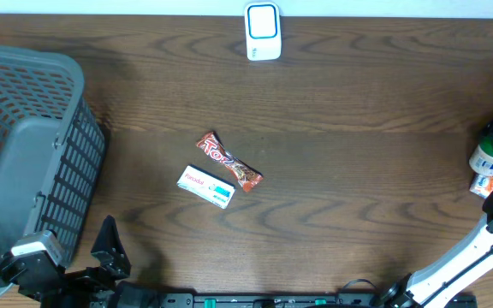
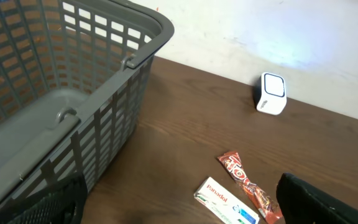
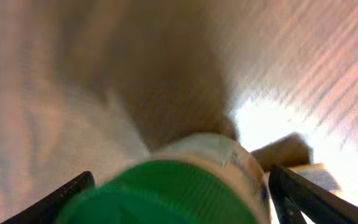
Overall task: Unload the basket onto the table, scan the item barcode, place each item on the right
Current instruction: 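Carry the jar right and set it down near the orange box, then move the right gripper to the red candy bar and grasp it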
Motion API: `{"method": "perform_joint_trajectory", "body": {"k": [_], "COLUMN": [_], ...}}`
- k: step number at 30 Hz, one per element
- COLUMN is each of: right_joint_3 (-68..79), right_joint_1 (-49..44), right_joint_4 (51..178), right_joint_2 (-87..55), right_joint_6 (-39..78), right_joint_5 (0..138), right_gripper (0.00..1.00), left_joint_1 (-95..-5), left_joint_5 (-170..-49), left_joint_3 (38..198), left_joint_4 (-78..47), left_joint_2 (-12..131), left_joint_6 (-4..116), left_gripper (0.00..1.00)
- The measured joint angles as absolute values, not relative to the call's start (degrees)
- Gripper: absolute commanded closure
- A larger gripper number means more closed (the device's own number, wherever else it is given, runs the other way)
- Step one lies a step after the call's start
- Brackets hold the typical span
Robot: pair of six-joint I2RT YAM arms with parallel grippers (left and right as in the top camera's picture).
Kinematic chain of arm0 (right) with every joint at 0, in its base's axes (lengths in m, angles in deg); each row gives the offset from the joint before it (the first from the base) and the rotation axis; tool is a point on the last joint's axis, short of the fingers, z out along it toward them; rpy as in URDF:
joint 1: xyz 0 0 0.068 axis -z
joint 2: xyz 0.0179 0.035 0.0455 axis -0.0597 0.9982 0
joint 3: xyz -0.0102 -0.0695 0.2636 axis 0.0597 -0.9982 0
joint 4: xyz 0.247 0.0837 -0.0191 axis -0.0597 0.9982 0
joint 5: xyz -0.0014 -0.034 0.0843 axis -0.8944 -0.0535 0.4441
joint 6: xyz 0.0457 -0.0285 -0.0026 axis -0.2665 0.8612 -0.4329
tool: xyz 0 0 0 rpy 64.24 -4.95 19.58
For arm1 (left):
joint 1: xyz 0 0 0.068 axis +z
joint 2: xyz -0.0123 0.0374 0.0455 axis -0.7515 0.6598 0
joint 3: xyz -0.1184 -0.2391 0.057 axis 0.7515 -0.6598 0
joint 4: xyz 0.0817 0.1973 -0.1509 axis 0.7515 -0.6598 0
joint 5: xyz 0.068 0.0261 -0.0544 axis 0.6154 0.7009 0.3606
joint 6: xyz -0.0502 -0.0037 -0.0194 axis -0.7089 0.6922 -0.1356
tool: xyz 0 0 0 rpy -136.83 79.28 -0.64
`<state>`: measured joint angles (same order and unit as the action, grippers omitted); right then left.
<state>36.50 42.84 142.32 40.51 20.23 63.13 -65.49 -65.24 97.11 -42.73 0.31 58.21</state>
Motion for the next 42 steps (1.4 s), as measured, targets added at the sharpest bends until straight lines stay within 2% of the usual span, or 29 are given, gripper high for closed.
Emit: {"method": "perform_joint_trajectory", "body": {"k": [5,9,17,22,25,27,34,37,42], "right_joint_3": [42.25,45.94,52.04,52.63,52.74,52.79,52.76,52.76,52.74], "right_joint_1": [42.53,41.9,40.17,33.53,24.66,18.49,-9.14,-17.64,-24.63], "right_joint_4": [141.99,142.25,146.93,149.88,152.26,153.86,157.36,157.51,158.27], "right_joint_2": [40.51,40.51,40.45,39.07,38.41,38.35,38.35,38.35,39.44], "right_joint_6": [20.8,21.78,22.46,22.46,22.61,23.27,27.37,28.31,31.94], "right_joint_5": [63.96,64.42,72.42,76.24,77.31,77.75,79.39,82.71,90.12], "right_gripper": [0.19,0.01,0.01,0.04,0.04,0.01,0.01,0.01,0.03], "left_joint_1": [-65.49,-65.49,-65.49,-65.49,-65.49,-65.49,-65.49,-65.49,-65.49], "left_joint_5": [-65.24,-65.24,-65.24,-65.24,-65.24,-65.24,-65.24,-65.24,-65.24], "left_joint_3": [97.11,97.11,97.11,97.11,97.11,97.11,97.11,97.11,97.11], "left_joint_4": [-42.73,-42.73,-42.73,-42.7,-42.7,-42.7,-42.73,-42.73,-42.73], "left_joint_2": [0.31,0.31,0.31,0.31,0.31,0.31,0.31,0.31,0.31], "left_joint_6": [58.21,58.21,58.21,58.21,58.21,58.21,58.21,58.21,58.21], "left_gripper": [0.03,0.03,0.03,0.03,0.03,0.03,0.03,0.03,0.03]}}
